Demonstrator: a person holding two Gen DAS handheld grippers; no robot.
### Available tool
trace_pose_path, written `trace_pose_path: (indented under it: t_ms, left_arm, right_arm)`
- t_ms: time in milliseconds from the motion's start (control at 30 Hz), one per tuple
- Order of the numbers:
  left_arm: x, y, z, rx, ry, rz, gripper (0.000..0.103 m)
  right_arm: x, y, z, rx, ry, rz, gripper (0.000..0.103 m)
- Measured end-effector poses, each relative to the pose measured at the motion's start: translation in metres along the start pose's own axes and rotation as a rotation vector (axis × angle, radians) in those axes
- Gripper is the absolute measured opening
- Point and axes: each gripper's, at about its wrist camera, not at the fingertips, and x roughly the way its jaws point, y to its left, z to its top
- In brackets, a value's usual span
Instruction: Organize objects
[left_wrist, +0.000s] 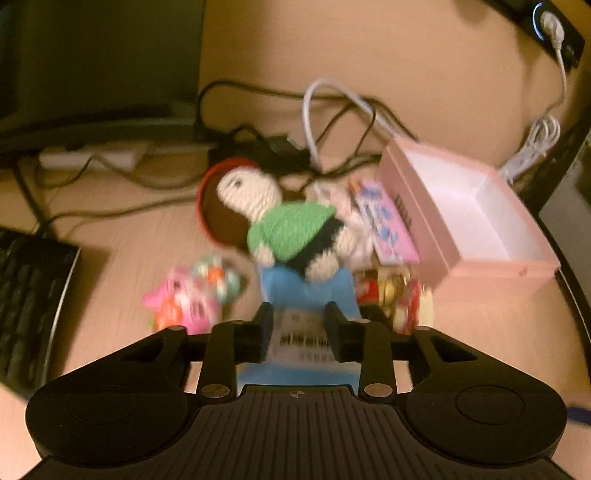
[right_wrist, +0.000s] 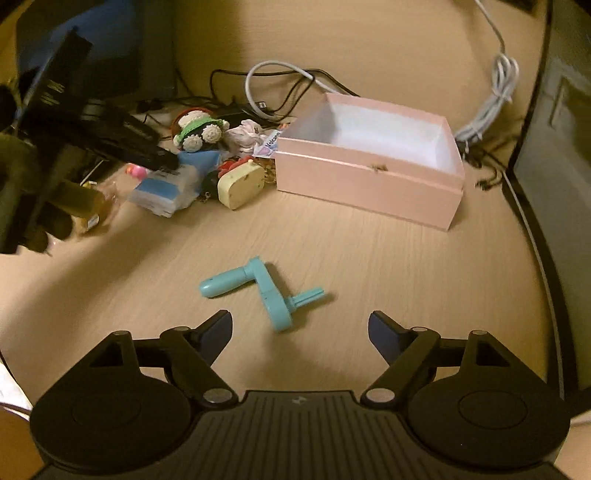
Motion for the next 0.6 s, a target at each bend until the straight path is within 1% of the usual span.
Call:
trace_pose_path:
  t_ms: [67,133,167,200,267,333,367,400,467,533,600]
  left_arm:
    - [0.007,-0.004,0.006,0.001,0.004,-0.007,0.044]
    - [0.014,-0.008,0.01,-0.01,0.022,-0.021,0.052]
    - [0.018,-0.011,0.013,-0.008,0.056,-0.024,0.061]
    - [0.023,-0.016,0.017,0.009,0.107,-0.024,0.063]
    - [0.026,-0.024,0.019,0.038,0.155,-0.055,0.063]
    - [0.028,-0.033,0.014,0.094,0.203,-0.047,0.063]
    - [0.029,-0.033,0.011,0.1,0.203,-0.042,0.062]
    - [0.026,-0.032,0.009,0.086,0.179,-0.041,0.06]
    - [0.02,-0.026,0.006,0.026,0.146,-0.041,0.058]
    - [0.011,-0.024,0.004,0.004,0.139,-0.029,0.057]
    - [-0.002,-0.024,-0.001,0.009,0.141,-0.025,0.056]
  right_arm:
    - [0.002,0.002,-0.001,0.014,0.001,0.008,0.087]
    - [0.006,0.006,-0.001,0.02,0.009,0.012,0.087]
    - [0.01,0.008,-0.001,0.024,0.017,0.016,0.087]
    - [0.014,0.01,-0.001,0.026,0.025,0.016,0.087]
    - [0.022,0.014,-0.001,0.018,0.036,0.0,0.087]
    - [0.026,0.016,-0.001,0.005,0.036,-0.012,0.087]
    - [0.026,0.016,0.0,0.001,0.036,-0.012,0.087]
    - [0.026,0.016,0.0,-0.004,0.036,-0.015,0.087]
    - [0.026,0.014,-0.001,-0.014,0.036,-0.023,0.087]
    - [0.029,0.011,-0.003,-0.013,0.05,-0.024,0.087]
    - [0.034,0.009,-0.003,-0.022,0.068,-0.022,0.087]
